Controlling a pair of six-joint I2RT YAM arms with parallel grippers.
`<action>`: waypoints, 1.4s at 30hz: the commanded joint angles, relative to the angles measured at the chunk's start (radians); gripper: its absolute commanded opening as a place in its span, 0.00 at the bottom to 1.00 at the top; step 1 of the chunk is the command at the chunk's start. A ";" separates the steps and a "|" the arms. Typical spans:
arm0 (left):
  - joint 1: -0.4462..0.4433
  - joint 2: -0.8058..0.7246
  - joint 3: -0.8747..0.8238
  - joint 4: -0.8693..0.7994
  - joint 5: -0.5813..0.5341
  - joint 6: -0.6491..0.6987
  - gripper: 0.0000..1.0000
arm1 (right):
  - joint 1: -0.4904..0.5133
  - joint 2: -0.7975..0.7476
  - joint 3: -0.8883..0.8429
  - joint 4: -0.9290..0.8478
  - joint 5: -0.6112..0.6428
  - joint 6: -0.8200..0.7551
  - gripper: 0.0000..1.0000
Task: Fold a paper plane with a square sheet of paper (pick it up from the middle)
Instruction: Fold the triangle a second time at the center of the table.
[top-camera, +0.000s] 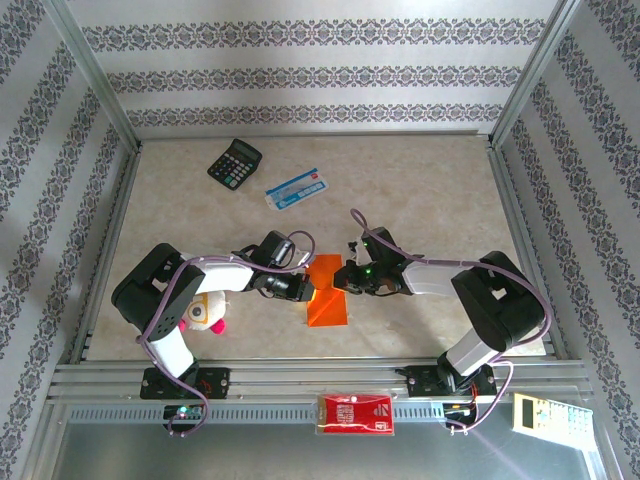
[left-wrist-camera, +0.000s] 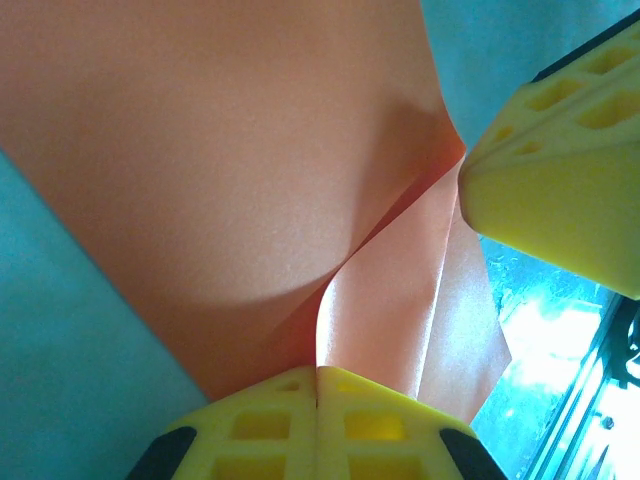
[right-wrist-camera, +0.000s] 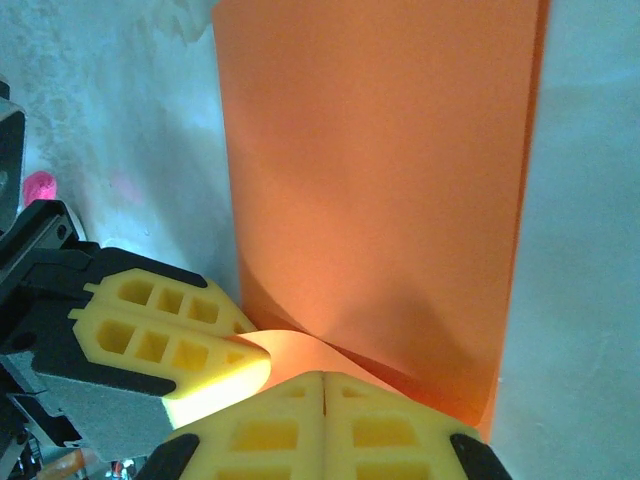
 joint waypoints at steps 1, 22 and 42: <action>0.005 0.040 -0.016 -0.108 -0.067 0.032 0.00 | -0.012 0.036 0.019 -0.025 0.005 -0.043 0.00; 0.005 0.035 -0.020 -0.107 -0.068 0.032 0.00 | 0.061 0.007 0.061 -0.041 0.004 -0.011 0.00; 0.005 0.026 -0.018 -0.110 -0.066 0.030 0.00 | 0.064 0.135 0.032 -0.020 0.033 -0.058 0.00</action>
